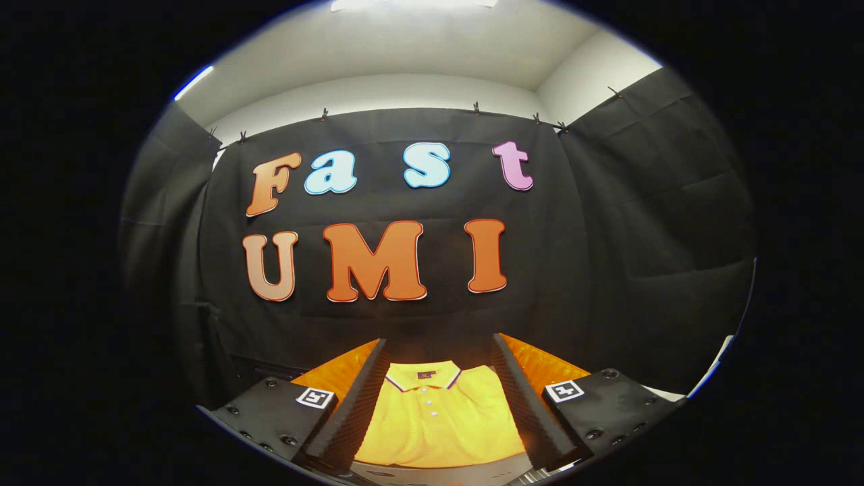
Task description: Put the clothes into the washing machine and then close the washing machine lid.
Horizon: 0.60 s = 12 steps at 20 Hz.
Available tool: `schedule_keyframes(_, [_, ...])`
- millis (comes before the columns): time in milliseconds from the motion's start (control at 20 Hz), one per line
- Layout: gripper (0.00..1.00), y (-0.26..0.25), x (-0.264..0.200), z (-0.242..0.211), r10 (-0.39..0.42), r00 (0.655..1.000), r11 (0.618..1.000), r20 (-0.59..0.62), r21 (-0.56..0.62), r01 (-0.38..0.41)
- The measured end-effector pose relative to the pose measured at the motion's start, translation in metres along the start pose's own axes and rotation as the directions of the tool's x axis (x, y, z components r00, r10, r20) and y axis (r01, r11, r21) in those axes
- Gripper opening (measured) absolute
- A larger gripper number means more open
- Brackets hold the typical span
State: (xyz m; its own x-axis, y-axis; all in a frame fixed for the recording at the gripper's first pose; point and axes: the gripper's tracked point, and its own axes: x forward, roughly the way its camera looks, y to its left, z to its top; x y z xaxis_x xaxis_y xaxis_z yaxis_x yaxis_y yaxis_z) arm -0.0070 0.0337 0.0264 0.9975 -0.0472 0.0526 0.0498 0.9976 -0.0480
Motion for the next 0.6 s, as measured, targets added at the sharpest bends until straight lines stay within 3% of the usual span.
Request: schedule_keyframes(600, [0.98,-0.0014,0.0025,0.0049,0.002,1.0,1.0,0.009,-0.002,-0.002])
